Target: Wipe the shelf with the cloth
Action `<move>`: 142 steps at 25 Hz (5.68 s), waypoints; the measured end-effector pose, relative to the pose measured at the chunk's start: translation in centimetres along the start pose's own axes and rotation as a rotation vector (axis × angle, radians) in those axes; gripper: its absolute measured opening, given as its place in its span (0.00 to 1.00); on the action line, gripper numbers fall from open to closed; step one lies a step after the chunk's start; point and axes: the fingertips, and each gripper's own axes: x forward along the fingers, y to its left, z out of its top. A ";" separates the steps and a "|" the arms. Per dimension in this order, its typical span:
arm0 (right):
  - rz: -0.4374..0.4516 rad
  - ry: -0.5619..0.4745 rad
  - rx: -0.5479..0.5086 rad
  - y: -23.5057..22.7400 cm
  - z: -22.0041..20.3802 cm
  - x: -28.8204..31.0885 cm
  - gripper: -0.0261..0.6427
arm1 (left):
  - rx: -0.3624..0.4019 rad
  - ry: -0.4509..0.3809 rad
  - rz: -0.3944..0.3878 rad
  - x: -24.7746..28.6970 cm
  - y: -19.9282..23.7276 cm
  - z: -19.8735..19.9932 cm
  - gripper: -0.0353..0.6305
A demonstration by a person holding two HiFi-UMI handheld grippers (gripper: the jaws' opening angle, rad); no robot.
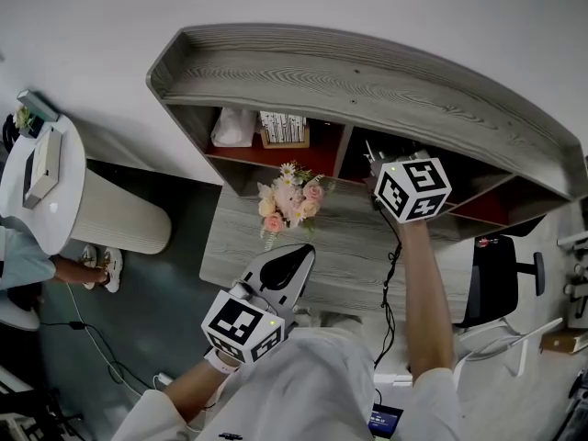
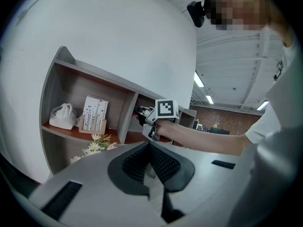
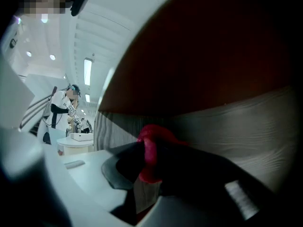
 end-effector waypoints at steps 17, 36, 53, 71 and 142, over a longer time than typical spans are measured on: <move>0.202 0.048 -0.137 4.2 -0.3 -3.4 0.16 | -0.008 0.036 -0.033 1.1 -0.8 -1.4 0.06; 0.304 0.579 -0.600 3.1 -11.9 -2.5 0.16 | -0.006 0.050 -0.033 2.0 -0.9 -1.5 0.06; 0.121 0.737 -0.697 -1.5 -13.3 -0.3 0.16 | -0.009 0.028 -0.009 1.9 -0.4 -0.6 0.06; -0.438 0.909 -0.554 -14.1 -12.1 -10.9 0.16 | 0.000 0.028 -0.095 1.5 -3.0 -1.3 0.06; -0.569 0.110 0.477 -9.5 -7.1 -16.9 0.16 | -0.042 0.010 -0.085 -0.1 -2.3 -2.2 0.06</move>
